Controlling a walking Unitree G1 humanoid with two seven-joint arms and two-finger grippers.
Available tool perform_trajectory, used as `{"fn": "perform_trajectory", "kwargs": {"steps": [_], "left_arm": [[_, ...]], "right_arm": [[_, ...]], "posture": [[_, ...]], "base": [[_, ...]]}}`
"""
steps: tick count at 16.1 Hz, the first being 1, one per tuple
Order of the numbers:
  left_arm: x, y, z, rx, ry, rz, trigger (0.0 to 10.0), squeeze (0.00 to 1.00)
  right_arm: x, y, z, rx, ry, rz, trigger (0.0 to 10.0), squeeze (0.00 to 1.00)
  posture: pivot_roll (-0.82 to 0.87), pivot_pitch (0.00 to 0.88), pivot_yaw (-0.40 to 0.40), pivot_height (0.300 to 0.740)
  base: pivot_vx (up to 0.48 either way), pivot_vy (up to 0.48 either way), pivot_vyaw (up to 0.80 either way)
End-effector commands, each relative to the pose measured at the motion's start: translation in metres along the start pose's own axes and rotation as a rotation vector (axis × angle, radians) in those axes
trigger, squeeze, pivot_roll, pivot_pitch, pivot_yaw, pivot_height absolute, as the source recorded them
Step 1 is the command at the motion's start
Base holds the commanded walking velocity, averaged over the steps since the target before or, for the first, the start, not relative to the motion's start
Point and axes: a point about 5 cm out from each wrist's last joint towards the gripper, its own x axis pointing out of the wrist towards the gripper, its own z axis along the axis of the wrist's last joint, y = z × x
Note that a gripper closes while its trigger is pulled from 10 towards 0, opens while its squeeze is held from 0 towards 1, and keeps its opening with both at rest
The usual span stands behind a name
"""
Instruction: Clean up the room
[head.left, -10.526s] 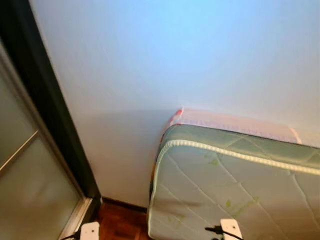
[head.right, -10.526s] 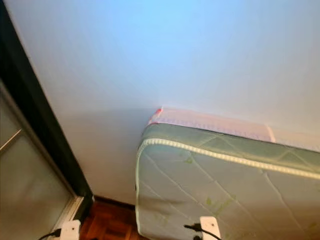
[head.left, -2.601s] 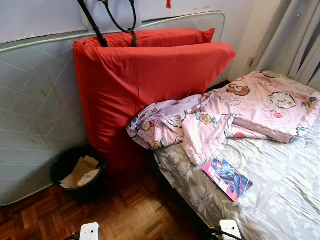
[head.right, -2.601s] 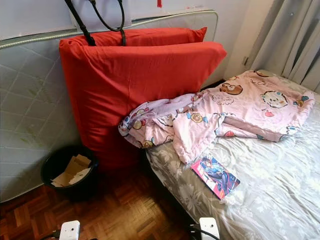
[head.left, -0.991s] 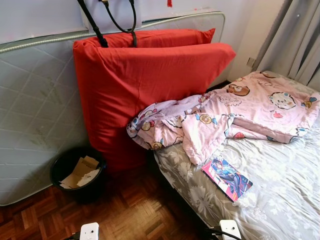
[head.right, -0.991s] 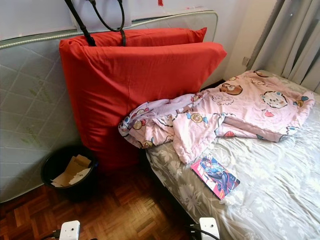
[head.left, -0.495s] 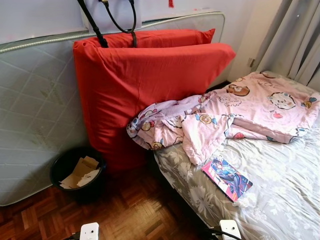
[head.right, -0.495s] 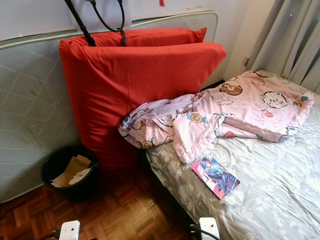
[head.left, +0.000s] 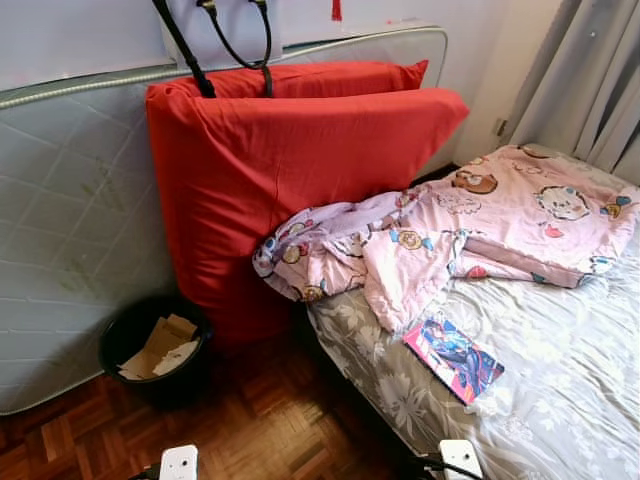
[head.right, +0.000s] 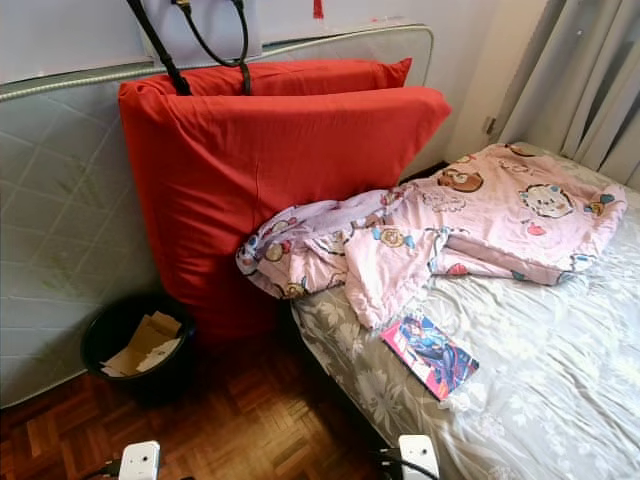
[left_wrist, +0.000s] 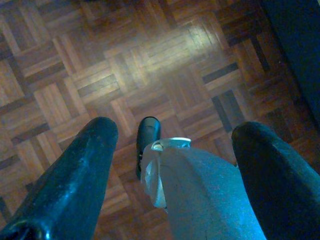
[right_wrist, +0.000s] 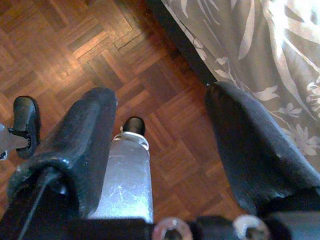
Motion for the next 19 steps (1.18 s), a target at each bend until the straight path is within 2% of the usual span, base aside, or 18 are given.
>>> {"fn": "perform_trajectory", "kwargs": {"steps": [1,16,19], "left_arm": [[-0.0010,-0.0299,-0.0143,0.150,0.065,-0.096,10.0,0.00],[-0.0009,-0.0299,-0.0142,0.149,0.065,-0.096,10.0,0.00],[-0.0007,-0.0307,-0.0113,0.158,0.041,-0.103,10.0,0.00]], "right_arm": [[0.0017,-0.0251,0.0706,0.164,-0.177,-0.033,10.0,0.00],[0.0017,-0.0251,0.0706,0.164,-0.176,-0.033,10.0,0.00],[0.0017,-0.0249,0.0716,0.172,-0.181,-0.030,10.0,0.00]], "posture": [[0.12,0.000,-0.125,0.740],[0.12,0.000,-0.126,0.740],[0.12,0.000,-0.124,0.740]], "base": [[0.000,0.000,0.00],[0.000,0.000,0.00],[0.000,0.000,0.00]]}}
